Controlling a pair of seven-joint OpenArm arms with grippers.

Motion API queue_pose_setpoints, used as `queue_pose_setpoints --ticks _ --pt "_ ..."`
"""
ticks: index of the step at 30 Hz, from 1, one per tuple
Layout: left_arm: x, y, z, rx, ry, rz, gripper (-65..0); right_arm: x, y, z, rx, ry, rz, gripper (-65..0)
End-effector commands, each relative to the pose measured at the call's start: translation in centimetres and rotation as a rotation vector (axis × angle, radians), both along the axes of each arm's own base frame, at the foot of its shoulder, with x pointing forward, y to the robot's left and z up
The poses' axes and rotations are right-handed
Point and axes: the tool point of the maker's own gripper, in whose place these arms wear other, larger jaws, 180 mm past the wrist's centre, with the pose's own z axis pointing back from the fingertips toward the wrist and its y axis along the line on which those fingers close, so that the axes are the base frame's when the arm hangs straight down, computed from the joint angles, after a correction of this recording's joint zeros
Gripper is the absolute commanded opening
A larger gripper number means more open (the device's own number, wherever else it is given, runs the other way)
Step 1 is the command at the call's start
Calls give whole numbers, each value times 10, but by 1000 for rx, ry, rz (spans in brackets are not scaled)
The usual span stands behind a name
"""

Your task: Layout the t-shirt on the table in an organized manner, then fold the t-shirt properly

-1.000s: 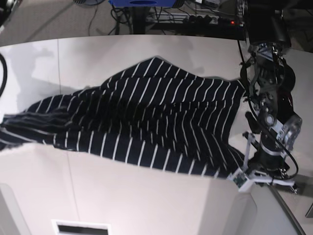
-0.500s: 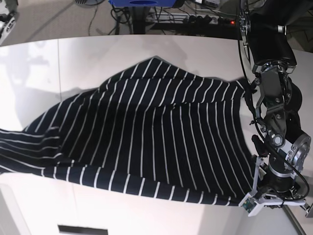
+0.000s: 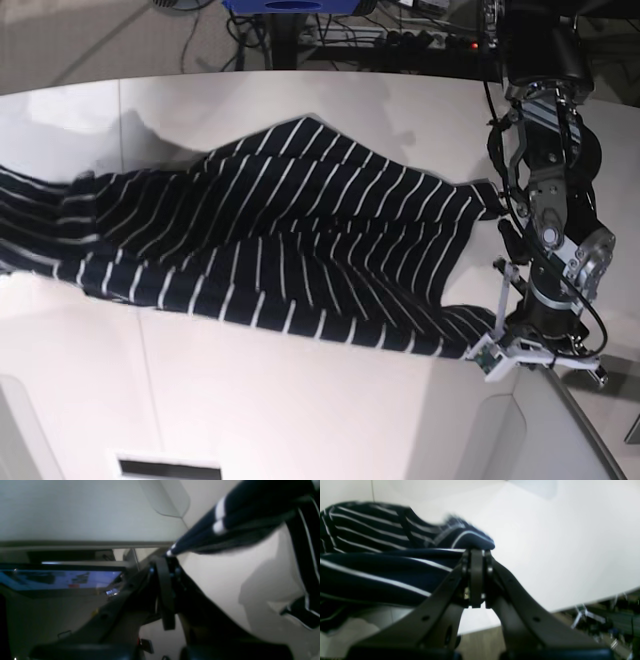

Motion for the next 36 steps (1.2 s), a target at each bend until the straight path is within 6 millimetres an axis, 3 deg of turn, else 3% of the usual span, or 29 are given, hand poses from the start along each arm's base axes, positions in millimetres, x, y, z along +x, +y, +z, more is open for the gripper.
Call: queue_pose_setpoints --ticks 1,6,10,14,19,22,30,36 --pt "6 12 24 37 -67 44 -650 15 -1 20 -44 -57 15 -647" --pt "22 13 30 32 -75 48 -650 58 25 15 12 -67 104 -647" --pt "35 17 20 19 -44 43 -650 97 41 7 77 -62 158 -647" --pt "52 16 -10 -25 27 10 -650 141 63 -2 130 -97 233 -647" --pt "70 5 -51 -116 111 -42 -650 182 74 -30 135 -115 270 -647" --pt "84 3 -63 -170 109 -41 -650 204 86 -42 144 -174 290 -645" --pt "136 5 -52 -267 8 -6 -650 249 86 -44 155 -284 260 -644" --pt "168 2 -37 -325 -65 -21 -650 278 93 -26 142 -416 265 -641"
